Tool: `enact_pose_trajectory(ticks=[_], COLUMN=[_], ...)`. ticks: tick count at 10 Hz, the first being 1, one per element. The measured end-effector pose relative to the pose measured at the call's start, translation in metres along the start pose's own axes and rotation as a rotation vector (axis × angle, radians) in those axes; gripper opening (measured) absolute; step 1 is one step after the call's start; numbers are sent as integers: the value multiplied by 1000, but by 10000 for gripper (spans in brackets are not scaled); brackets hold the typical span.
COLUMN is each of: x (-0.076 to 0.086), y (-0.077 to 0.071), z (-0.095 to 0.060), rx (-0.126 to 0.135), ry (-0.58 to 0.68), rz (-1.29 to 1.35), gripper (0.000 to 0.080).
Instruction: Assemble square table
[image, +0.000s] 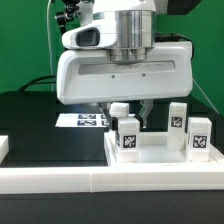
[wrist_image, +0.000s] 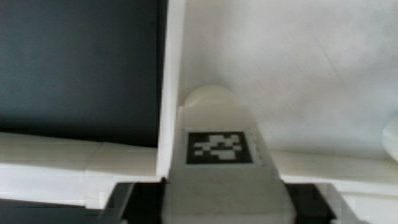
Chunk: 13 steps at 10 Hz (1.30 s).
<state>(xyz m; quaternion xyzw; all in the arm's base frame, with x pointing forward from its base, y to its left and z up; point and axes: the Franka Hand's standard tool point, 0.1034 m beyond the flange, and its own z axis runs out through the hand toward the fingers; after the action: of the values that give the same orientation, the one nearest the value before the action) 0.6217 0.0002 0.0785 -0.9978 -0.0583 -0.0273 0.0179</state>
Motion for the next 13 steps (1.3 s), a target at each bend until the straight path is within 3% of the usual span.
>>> enact_pose_trajectory(ticks=[3,7,11,13], x=[-1,-2,-2,-2], y=[-1,-5,-9,-9], z=[1,2,2,2], rx=[1,36,34,51], ry=[12,44,39,29], rz=[255,686,1135,1299], gripper=[290,290,290,290])
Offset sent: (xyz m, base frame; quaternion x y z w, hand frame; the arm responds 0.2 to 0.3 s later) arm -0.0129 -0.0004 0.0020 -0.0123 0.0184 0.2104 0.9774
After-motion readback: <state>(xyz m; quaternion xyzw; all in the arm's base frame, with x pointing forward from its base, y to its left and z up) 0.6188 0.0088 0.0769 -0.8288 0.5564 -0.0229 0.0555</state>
